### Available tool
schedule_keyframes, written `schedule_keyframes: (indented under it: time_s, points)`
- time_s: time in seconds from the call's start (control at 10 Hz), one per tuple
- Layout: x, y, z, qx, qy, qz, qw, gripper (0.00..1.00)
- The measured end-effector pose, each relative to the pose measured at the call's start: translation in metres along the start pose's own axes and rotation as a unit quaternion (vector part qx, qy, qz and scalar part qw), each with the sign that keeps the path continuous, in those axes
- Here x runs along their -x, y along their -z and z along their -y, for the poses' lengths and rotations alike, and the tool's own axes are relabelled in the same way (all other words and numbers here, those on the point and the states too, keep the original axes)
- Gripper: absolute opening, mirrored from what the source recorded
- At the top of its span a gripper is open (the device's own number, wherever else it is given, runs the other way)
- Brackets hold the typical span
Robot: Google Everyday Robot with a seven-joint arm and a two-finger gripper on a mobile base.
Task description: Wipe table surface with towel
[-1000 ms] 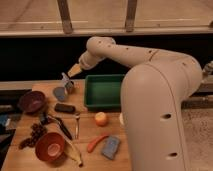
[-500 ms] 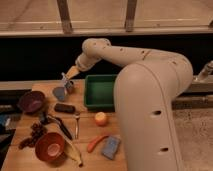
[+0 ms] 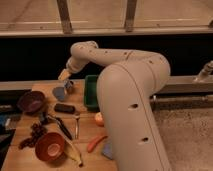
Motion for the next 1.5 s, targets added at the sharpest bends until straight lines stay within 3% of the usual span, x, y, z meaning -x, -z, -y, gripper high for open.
schedule_keyframes:
  time_s: [0.2,0.6,0.8,1.2,1.5]
  points:
    - [0.006,-0.011,0.0,0.005,0.006,0.009,0.9999,0.8]
    - [0.006,-0.012,0.001,0.006,0.005,0.009,0.9999,0.8]
    - [0.006,-0.022,0.002,0.018,-0.006,0.012,0.9997,0.8]
    - [0.001,-0.072,0.005,0.057,-0.026,0.012,0.998,0.8]
    - [0.004,-0.092,0.006,0.082,-0.033,0.011,0.9961,0.8]
